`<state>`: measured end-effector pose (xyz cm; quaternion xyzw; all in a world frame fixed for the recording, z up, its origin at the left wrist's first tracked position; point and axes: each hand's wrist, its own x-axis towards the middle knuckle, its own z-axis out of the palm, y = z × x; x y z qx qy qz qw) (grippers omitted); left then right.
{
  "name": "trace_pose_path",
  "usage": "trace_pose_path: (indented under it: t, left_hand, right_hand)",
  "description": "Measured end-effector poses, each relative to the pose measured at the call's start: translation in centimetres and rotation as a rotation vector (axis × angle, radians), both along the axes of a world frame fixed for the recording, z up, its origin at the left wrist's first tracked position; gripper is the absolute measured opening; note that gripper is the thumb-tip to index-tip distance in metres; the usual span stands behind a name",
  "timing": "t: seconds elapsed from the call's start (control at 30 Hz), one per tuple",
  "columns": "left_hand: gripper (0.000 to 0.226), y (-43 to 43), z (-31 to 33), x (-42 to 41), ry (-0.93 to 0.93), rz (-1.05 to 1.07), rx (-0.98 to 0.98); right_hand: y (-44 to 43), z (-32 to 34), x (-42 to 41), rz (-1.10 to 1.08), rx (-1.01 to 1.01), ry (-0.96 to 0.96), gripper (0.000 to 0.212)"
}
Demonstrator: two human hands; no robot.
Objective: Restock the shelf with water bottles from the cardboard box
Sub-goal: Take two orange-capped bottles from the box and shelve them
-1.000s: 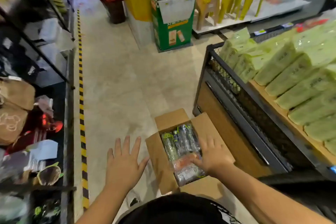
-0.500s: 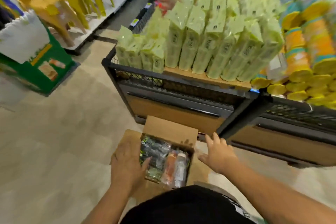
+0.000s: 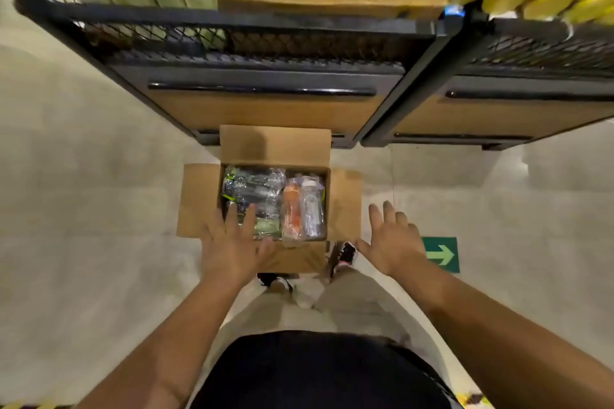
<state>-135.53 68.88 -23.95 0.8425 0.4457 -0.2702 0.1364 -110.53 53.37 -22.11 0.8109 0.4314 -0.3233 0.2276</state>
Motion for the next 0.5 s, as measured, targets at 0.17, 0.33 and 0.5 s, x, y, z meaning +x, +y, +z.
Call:
trace_pose_path:
  t: [0.17, 0.33, 0.5]
  left_hand:
    - [0.073, -0.5, -8.2, 1.5, 0.070, 0.021, -0.017]
    - [0.075, -1.2, -20.1, 3.7, 0.257, 0.004, -0.060]
    - [0.075, -1.6, -32.6, 5.7, 0.193, 0.101, -0.104]
  right_hand:
    - [-0.5, -9.0, 1.7, 0.011, 0.003, 0.032, 0.085]
    - [0.2, -21.5, 4.3, 0.086, -0.112, 0.039, 0.084]
    - [1.2, -34.1, 6.0, 0.139, -0.112, 0.036, 0.083]
